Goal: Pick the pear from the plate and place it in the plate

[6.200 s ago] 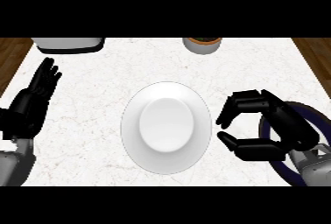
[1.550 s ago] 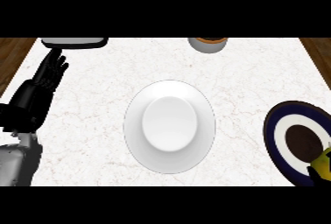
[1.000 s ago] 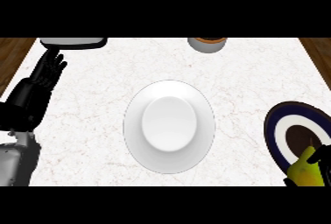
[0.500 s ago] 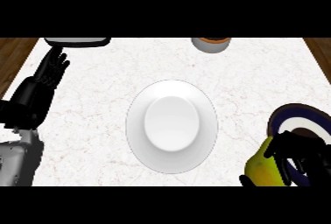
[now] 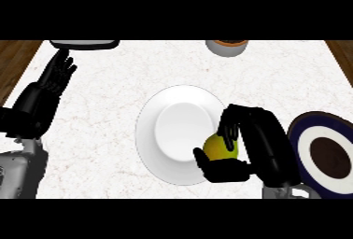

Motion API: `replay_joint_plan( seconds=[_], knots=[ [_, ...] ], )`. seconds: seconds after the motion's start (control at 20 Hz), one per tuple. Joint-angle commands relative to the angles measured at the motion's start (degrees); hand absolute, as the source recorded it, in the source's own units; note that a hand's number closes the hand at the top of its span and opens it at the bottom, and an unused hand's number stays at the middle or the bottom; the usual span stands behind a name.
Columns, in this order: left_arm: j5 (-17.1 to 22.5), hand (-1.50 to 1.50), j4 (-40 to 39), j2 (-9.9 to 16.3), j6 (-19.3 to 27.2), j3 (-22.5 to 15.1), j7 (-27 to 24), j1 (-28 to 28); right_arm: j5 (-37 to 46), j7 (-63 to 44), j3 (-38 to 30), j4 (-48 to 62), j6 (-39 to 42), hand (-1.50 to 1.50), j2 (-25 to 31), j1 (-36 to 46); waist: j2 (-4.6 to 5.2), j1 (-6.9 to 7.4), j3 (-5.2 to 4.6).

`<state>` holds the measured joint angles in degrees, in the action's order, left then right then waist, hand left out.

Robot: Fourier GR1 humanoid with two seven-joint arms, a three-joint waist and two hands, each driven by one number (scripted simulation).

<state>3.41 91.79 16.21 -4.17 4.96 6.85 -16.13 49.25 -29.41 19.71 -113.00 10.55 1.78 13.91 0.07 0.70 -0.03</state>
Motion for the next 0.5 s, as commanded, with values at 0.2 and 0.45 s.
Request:
replay_joint_plan(
  seconds=[0.2, 0.45],
  knots=[
    [-0.1, 0.00, -1.0, 0.3, -0.6, 1.1, 1.0, -1.8, -0.9, -5.4, 2.1, 24.7, -10.8, 1.50, -1.7, 17.3, 0.12, 0.27, 0.02],
    [-1.9, 0.00, 0.1, -1.8, -0.1, -0.3, -2.3, 1.7, -1.3, -4.8, 10.3, 38.8, -22.1, 1.50, -1.8, 20.3, 0.12, 0.39, 0.03]
  ],
)
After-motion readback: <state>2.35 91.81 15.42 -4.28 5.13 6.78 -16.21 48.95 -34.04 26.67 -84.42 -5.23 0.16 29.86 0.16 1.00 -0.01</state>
